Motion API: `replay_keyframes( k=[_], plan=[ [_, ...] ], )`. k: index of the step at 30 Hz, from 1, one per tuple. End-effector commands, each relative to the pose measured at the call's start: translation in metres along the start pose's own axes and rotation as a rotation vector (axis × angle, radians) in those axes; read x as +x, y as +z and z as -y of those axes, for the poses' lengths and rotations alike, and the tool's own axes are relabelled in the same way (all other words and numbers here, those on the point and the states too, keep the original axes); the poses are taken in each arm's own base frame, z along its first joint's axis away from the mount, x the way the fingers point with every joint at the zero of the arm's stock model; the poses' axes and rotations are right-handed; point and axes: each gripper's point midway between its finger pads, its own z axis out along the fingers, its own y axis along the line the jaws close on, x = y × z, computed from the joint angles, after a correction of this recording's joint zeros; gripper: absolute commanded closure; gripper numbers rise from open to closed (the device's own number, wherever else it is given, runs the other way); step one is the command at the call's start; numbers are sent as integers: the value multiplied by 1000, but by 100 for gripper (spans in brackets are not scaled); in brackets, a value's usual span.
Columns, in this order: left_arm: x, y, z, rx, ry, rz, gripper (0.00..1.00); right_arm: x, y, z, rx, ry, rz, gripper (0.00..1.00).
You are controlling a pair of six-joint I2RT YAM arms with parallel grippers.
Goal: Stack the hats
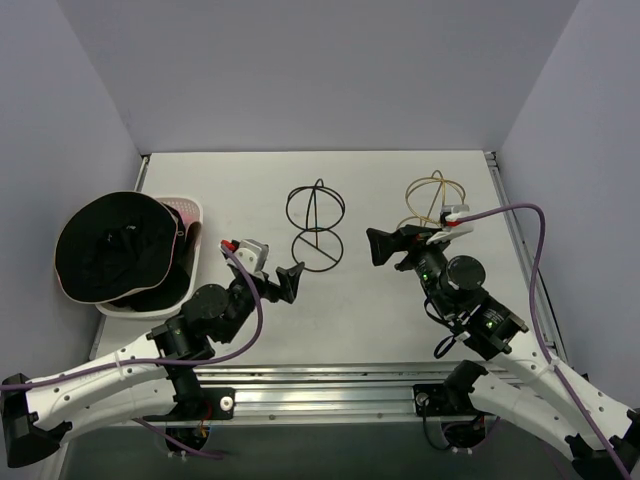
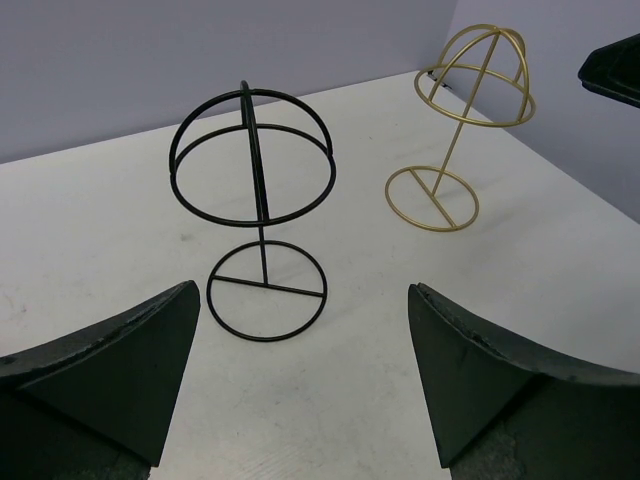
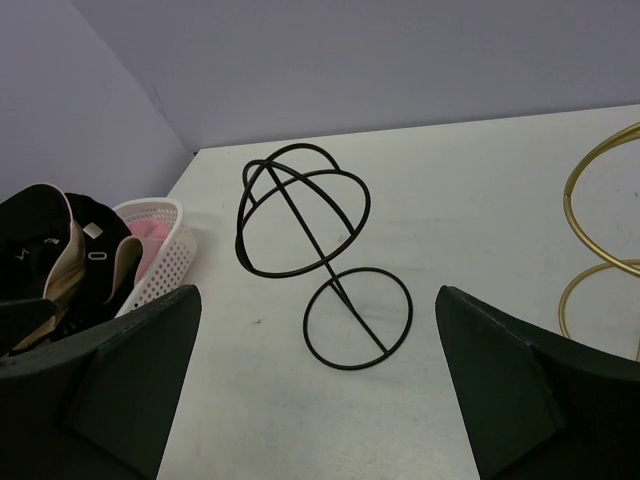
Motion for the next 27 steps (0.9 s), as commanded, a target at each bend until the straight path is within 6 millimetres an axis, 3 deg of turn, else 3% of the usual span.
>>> replay_keyframes(
  k=[1,7,8,10,11,12,14,15,16,17,18,20,21,23,27],
  plan=[
    [-14,1,1,-2,-15,42,6,-16,-1,-4,-9,24,63,0],
    [-25,1,-27,-198,-110,18,6,-10,3,-3,-7,23,58,0],
    [-48,2,-30,-231,-137,45,6,-10,3,-3,-7,24,57,0],
    [-41,8,-35,-284,-93,-44,6,-11,3,-4,-7,21,49,0],
    [-47,12,-44,-325,-84,-56,6,-12,2,-4,-8,22,52,0],
    [-66,21,-46,-349,-84,-58,6,-14,0,-4,-8,27,61,0],
    [-63,24,-66,-420,-30,-151,6,-15,-2,-3,-12,31,74,0],
    [-80,31,-94,-508,-47,-154,6,-20,-5,-3,-17,37,91,0],
    [-69,30,-103,-498,-39,-241,5,-21,-6,-3,-21,41,100,0],
    [-69,29,-116,-526,-44,-266,2,-20,-8,-3,-26,38,100,0],
    [-71,24,-146,-614,-38,-303,2,-22,-9,-3,-30,41,107,0],
    [-69,14,-176,-718,-12,-346,0,-22,-10,-3,-35,43,111,0],
    [-62,3,-200,-797,-1,-396,6,-23,-11,-3,-35,47,118,0],
    [-56,-5,-219,-843,8,-444,9,-23,-11,-3,-35,52,117,0],
    [-22,-13,-252,-915,17,-581,13,-21,-8,-5,-38,46,101,0]
  ],
)
